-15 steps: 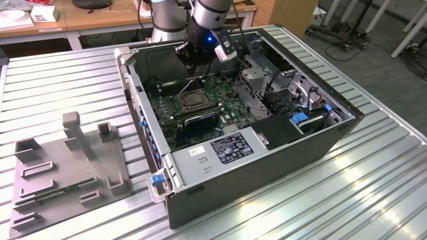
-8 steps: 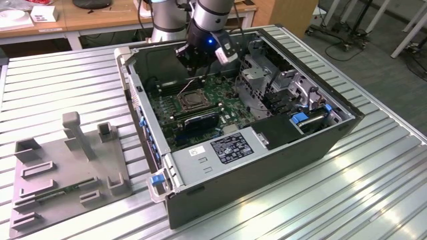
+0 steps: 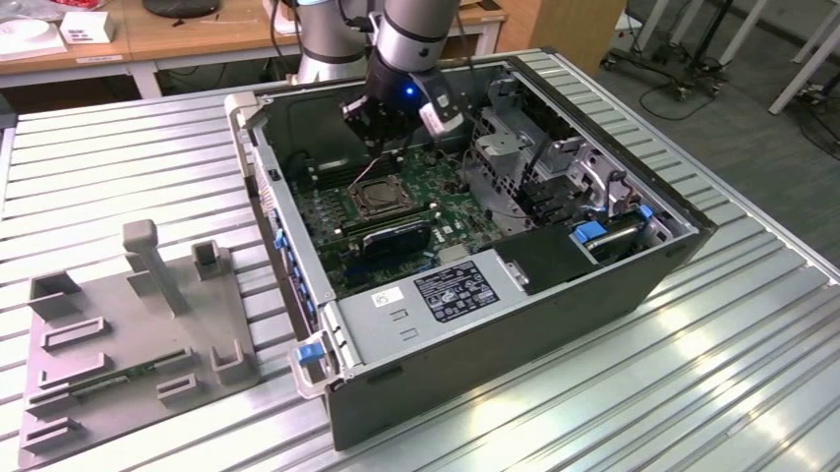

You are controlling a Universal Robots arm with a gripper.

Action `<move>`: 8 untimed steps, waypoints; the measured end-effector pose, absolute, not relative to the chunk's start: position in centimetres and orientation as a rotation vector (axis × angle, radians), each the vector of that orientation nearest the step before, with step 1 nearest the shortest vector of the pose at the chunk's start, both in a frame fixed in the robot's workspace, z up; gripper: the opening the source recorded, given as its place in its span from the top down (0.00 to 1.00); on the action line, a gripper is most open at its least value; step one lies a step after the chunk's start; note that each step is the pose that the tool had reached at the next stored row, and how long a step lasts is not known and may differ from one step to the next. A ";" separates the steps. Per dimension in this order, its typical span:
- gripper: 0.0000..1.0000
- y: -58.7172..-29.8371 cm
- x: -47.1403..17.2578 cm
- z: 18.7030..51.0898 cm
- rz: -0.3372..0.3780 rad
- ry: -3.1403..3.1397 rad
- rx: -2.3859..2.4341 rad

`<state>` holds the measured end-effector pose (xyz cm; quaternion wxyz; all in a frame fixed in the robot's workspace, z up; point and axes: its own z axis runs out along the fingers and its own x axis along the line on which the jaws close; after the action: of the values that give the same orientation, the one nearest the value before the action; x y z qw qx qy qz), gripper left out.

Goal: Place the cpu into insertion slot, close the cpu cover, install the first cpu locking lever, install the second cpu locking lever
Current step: 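Install the first cpu locking lever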

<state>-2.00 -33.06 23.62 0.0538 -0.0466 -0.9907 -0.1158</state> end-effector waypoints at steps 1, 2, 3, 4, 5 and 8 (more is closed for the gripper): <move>0.89 -33.1 -2.0 23.5 -0.355 -3.010 -0.141; 0.89 -33.0 -2.0 23.4 -0.358 -3.009 -0.141; 0.89 -33.0 -2.1 23.3 -0.360 -3.009 -0.141; 0.89 -33.0 -2.1 23.1 -0.363 -3.009 -0.141; 0.89 -33.0 -2.1 23.0 -0.365 -3.009 -0.141; 0.89 -33.0 -2.3 22.7 -0.374 -3.008 -0.140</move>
<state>-2.34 -33.00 22.74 0.0536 -0.0461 -0.9899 -0.1232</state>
